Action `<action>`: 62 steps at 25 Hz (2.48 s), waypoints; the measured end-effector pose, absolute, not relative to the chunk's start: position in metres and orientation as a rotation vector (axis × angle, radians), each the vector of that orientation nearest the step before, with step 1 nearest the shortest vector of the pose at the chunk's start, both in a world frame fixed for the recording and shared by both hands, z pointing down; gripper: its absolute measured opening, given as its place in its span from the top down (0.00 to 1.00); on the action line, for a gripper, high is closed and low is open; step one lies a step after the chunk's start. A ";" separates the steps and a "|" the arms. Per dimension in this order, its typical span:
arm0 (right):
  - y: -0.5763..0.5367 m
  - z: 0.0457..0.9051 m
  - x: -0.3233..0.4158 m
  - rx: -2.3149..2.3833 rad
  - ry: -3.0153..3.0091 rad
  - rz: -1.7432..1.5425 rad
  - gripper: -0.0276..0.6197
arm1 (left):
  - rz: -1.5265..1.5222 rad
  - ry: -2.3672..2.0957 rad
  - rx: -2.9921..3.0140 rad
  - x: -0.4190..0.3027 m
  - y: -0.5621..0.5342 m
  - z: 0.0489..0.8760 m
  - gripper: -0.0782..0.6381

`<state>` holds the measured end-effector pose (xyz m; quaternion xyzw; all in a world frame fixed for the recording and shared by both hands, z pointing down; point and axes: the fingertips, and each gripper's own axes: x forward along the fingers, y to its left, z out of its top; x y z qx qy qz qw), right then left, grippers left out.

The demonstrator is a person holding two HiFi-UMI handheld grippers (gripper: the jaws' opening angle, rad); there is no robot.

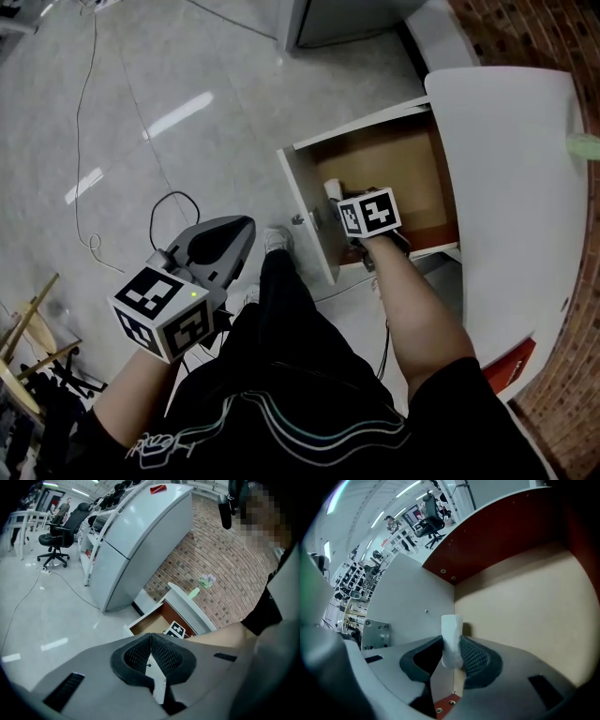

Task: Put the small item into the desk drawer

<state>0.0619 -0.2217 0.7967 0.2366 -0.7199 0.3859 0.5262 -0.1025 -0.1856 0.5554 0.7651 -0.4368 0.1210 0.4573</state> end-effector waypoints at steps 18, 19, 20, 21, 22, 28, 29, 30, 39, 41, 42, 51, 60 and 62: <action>-0.222 0.820 0.058 0.494 -1.694 0.904 0.70 | 0.264 -1.147 1.795 -0.128 -0.189 0.578 0.86; -0.222 0.819 0.058 0.495 -1.698 0.909 0.69 | 0.264 -1.148 1.796 -0.129 -0.189 0.577 0.86; -0.222 0.818 0.058 0.498 -1.702 0.918 0.67 | 0.264 -1.148 1.798 -0.129 -0.188 0.577 0.86; -0.223 0.816 0.058 0.504 -1.708 0.930 0.64 | 0.261 -1.147 1.802 -0.129 -0.188 0.576 0.86; -0.224 0.813 0.059 0.513 -1.715 0.944 0.63 | 0.256 -1.145 1.807 -0.128 -0.188 0.576 0.86; -0.229 0.783 0.061 0.584 -1.772 0.968 0.60 | 0.239 -1.160 1.837 -0.127 -0.187 0.559 0.86; -0.230 0.774 0.061 0.597 -1.787 0.969 0.60 | 0.230 -1.166 1.847 -0.127 -0.187 0.555 0.86; -0.231 0.764 0.061 0.611 -1.805 0.973 0.59 | 0.221 -1.170 1.854 -0.126 -0.186 0.550 0.86; -0.212 0.633 0.045 0.699 -2.078 0.883 0.59 | 0.207 -1.145 1.932 -0.117 -0.157 0.492 0.86; -0.201 0.590 0.040 0.709 -2.162 0.858 0.59 | 0.207 -1.134 1.947 -0.115 -0.145 0.474 0.86; -0.196 0.566 0.037 0.716 -2.208 0.844 0.59 | 0.207 -1.129 1.956 -0.114 -0.139 0.464 0.86; -0.124 0.361 0.024 0.821 -2.559 0.645 0.60 | 0.162 -1.050 2.154 -0.087 -0.075 0.349 0.86; -0.004 0.208 0.019 0.736 -2.822 0.442 0.72 | 0.056 -0.945 2.399 -0.057 0.010 0.221 0.86; 0.019 0.186 0.018 0.726 -2.839 0.377 0.74 | 0.042 -0.933 2.443 -0.052 0.027 0.195 0.86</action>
